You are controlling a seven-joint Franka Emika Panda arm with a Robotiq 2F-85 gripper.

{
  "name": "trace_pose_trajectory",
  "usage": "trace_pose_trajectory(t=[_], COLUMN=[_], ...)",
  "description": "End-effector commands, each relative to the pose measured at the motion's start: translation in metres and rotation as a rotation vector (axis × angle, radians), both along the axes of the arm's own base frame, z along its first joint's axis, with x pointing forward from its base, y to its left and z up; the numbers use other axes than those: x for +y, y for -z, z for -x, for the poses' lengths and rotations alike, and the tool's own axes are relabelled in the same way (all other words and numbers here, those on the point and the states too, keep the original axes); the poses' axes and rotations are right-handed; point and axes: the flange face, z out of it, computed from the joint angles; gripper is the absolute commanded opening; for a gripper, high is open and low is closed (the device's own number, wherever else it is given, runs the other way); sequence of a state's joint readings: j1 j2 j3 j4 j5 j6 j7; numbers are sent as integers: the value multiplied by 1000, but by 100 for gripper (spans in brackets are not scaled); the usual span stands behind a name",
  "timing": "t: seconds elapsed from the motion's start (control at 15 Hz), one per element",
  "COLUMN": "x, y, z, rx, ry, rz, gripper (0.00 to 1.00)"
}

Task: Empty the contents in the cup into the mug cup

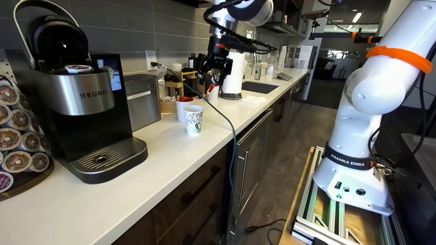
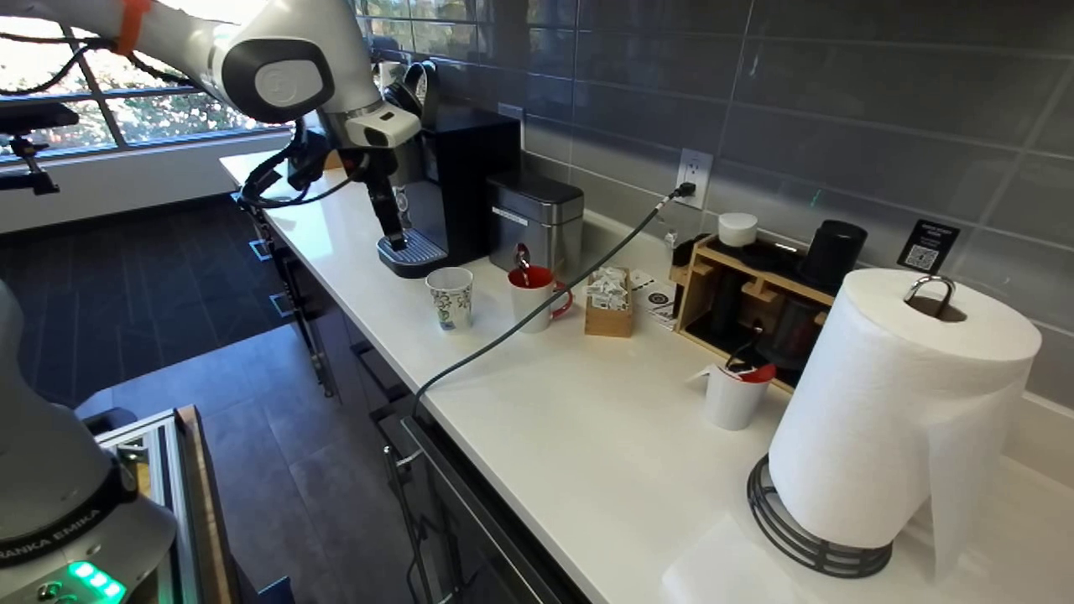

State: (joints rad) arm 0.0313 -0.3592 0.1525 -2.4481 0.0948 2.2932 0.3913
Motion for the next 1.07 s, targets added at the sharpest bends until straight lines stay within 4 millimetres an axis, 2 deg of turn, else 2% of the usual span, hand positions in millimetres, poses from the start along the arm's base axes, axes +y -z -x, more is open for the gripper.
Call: trace_pose_trajectory(t=[0.0, 0.27, 0.53, 0.87, 1.0], x=[-4, -15, -23, -27, -33], y=[8, 19, 40, 83, 98], z=[-25, -61, -90, -107, -105], rx=[49, 65, 102, 161, 183], ry=[152, 343, 508, 601, 552], rz=[-64, -134, -111, -65, -39], gripper=[100, 100, 100, 100, 100])
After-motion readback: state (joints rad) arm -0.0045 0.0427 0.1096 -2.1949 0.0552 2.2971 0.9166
